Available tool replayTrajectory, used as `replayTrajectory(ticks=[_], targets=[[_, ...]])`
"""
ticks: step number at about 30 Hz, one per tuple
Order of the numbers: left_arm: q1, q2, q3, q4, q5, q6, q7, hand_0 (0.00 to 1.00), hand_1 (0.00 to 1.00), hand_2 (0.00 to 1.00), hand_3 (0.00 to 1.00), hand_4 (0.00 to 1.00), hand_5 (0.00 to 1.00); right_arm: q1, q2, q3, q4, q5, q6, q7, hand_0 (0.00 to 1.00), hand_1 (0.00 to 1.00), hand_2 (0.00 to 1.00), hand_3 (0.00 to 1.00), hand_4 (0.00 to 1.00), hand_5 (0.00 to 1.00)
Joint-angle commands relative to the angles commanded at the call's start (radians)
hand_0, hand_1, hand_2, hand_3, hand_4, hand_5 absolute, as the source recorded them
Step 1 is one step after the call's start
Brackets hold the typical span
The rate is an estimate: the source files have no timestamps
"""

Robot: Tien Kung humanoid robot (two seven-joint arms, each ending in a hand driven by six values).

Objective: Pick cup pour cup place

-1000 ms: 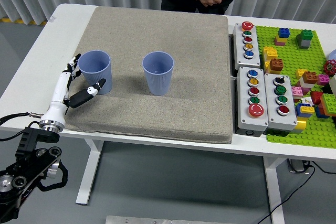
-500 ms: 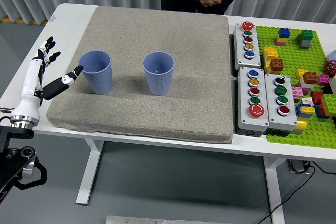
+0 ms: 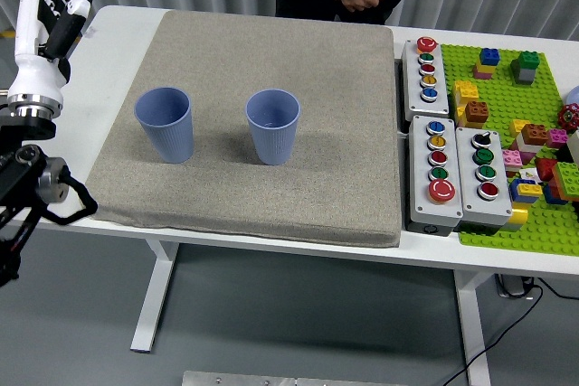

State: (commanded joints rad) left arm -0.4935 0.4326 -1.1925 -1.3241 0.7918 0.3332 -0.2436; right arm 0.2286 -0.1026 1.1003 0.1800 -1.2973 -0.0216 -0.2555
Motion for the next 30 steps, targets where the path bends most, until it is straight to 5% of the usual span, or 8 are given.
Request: replayTrajectory(ticks=[3, 9, 16, 25, 30], targets=[[-0.078, 0.002, -0.011, 0.100, -0.126, -0.083, -0.002, 0.718, 0.692, 0.727, 0.868, 0.868, 0.998, 0.003, -0.001, -0.008, 0.000, 0.011, 0.000, 0.000, 0.684, 0.649, 0.569, 0.578, 0.002, 0.007], [-0.159, 0.000, -0.028, 0.257, -0.307, -0.185, -0.006, 0.720, 0.701, 0.733, 0.871, 0.860, 0.998, 0.002, -0.002, -0.013, 0.000, 0.013, 0.001, 0.000, 0.684, 0.648, 0.570, 0.577, 0.002, 0.005], [-0.194, -0.006, -0.023, 0.386, -0.466, -0.259, -0.019, 0.728, 0.708, 0.740, 0.872, 0.864, 0.998, -0.003, -0.002, -0.019, 0.000, 0.010, 0.003, -0.002, 0.684, 0.648, 0.569, 0.577, 0.002, 0.002], [-0.175, -0.016, -0.025, 0.402, -0.502, -0.269, -0.029, 0.731, 0.710, 0.744, 0.872, 0.867, 0.998, -0.007, -0.001, -0.029, 0.000, 0.025, 0.000, 0.000, 0.684, 0.649, 0.569, 0.577, 0.002, 0.002], [-0.159, -0.027, -0.025, 0.388, -0.510, -0.211, -0.066, 0.731, 0.713, 0.746, 0.875, 0.866, 0.998, -0.005, 0.001, -0.033, 0.000, 0.035, -0.002, 0.000, 0.684, 0.648, 0.569, 0.576, 0.002, 0.002]])
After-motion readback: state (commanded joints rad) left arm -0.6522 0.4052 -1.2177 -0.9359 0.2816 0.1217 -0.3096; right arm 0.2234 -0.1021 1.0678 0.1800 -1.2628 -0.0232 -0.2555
